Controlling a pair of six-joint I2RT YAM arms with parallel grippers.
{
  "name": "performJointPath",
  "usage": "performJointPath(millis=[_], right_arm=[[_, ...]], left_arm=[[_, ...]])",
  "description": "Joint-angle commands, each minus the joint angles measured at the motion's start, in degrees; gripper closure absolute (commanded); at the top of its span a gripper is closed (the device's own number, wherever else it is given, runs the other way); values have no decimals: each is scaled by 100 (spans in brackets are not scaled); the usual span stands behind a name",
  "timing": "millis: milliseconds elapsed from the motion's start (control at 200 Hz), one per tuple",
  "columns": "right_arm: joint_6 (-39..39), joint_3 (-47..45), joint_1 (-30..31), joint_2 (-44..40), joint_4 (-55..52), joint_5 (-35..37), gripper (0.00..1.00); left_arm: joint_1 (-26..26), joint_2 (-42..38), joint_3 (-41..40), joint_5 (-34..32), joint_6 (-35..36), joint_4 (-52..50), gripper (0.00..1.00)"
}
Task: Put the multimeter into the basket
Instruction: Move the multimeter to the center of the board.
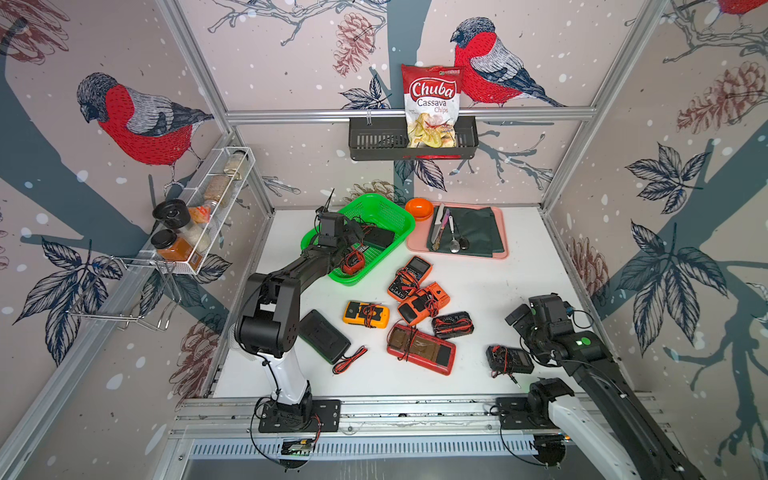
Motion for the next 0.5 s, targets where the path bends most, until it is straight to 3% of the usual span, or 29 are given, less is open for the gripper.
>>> performJointPath(millis=[0,370,495], right_arm=[[30,-42,-43,17,-165,-419,1],[-15,277,-53,277,-930,-907,1],[-15,202,-46,437,-933,-1404,1]], left_arm=[[-75,-365,-190,-47,282,30,2],[-637,-1562,-770,104,980,-136,2],[-791,-1791,-841,300,1089,-262,2]])
